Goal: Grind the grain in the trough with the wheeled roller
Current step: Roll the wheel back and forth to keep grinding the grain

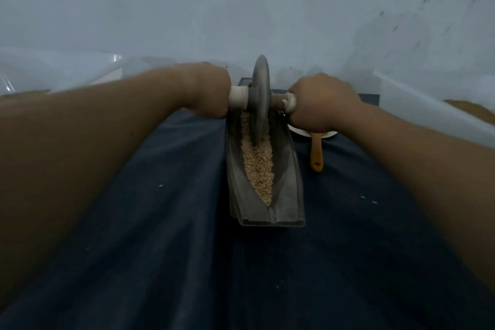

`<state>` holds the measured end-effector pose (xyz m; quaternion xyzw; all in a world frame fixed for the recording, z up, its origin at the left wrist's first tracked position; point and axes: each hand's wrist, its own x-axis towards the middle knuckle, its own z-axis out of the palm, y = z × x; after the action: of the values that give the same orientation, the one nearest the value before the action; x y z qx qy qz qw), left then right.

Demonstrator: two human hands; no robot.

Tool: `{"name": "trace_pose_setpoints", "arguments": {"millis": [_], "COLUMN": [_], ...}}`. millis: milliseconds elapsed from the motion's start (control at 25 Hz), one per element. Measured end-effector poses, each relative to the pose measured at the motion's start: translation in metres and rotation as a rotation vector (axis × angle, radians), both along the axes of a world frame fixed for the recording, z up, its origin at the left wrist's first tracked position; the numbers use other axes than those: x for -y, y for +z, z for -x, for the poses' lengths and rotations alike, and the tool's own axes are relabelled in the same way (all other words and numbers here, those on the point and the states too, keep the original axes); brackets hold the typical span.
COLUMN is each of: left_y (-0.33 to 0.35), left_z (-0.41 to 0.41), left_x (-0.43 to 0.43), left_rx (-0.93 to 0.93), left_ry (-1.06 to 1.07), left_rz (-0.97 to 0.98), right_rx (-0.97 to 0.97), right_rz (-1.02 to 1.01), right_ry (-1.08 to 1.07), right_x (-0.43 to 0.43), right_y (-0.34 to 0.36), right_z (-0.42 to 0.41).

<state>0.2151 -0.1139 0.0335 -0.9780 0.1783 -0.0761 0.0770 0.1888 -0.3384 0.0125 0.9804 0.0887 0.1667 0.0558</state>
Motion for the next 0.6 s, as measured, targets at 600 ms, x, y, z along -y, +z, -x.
{"name": "trace_pose_setpoints", "arguments": {"millis": [600], "left_y": [-0.012], "left_z": [0.071], "left_x": [-0.026], "left_rx": [0.052], "left_ry": [-0.036], "left_rz": [0.017], "right_rx": [-0.336], "right_rz": [-0.004], "right_ry": [0.062], "right_x": [-0.002], "right_y": [0.019], "right_z": [0.069]}}
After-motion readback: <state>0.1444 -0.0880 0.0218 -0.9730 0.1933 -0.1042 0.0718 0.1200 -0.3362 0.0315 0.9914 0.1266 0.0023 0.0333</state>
